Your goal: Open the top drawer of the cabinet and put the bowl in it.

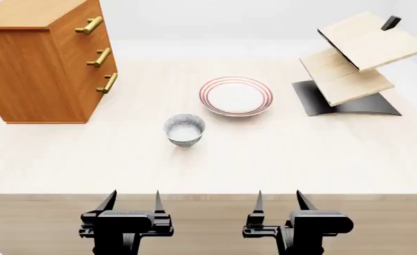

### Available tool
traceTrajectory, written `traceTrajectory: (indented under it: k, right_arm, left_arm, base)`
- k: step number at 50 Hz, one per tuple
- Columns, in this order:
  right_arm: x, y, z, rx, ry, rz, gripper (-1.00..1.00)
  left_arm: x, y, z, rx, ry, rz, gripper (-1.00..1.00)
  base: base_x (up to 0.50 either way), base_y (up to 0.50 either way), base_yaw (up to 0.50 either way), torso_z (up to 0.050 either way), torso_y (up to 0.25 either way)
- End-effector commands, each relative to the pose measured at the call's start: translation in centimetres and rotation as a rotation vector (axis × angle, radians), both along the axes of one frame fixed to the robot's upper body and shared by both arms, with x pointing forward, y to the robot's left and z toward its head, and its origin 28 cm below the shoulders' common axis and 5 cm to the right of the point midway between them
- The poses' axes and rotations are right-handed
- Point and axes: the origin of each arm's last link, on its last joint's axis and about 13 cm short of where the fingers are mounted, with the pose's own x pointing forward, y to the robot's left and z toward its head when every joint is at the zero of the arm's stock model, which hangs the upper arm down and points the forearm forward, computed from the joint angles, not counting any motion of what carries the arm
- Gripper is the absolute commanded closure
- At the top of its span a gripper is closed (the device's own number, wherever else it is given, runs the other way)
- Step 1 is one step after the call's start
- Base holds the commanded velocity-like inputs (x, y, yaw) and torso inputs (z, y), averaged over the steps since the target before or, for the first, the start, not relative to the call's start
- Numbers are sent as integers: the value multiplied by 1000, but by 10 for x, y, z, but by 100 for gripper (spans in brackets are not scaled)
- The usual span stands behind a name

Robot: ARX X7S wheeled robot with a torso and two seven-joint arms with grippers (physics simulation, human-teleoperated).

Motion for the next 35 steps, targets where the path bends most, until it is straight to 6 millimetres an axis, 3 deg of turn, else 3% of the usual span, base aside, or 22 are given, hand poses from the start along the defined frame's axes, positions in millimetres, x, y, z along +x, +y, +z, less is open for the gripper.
traceTrajectory:
  k: [1,35]
  right_arm:
    - [0,1,0,-4,1,1,-100]
    - [1,0,0,42,11,-2,-100]
  left_arm:
    - [1,0,0,0,0,4,-100]
    - [-1,0,6,-44,-8,-23,-100]
  base:
    - [0,0,0,0,0]
    - [0,0,0,48,18]
